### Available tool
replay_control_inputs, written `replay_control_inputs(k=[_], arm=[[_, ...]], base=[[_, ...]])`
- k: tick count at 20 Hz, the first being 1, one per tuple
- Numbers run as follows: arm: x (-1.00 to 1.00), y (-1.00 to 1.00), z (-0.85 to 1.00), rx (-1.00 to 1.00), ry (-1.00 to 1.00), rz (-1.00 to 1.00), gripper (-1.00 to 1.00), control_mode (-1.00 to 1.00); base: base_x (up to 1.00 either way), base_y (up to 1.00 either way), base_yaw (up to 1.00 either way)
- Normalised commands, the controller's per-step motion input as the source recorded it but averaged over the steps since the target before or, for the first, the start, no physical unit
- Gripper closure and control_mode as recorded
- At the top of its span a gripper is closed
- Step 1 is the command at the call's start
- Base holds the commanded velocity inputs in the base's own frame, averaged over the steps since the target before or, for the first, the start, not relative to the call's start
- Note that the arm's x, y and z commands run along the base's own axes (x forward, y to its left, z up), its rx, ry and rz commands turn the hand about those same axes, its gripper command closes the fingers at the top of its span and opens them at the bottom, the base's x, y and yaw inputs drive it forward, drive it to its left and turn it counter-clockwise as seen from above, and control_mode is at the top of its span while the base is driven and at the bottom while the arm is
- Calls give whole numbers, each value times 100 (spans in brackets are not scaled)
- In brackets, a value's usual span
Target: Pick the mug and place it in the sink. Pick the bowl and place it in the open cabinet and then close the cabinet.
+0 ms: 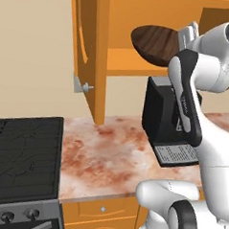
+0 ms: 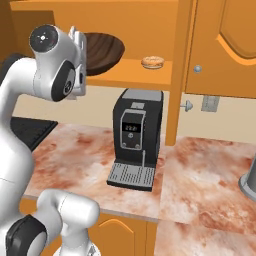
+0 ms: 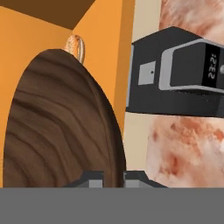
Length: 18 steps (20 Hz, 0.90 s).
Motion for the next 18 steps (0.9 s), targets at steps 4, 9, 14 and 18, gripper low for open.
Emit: replay_control_inputs(k=[4,9,14,18], arm=[[43,0,-1,0,-2,0,100,-100],[37,0,0,0,-1,0,100,-100],[14,0,-18,2,0,0,100,-100],[15,0,-23,2,0,0,100,-100]], base=[[0,0,0],[0,0,0],[0,0,0],[0,0,0]])
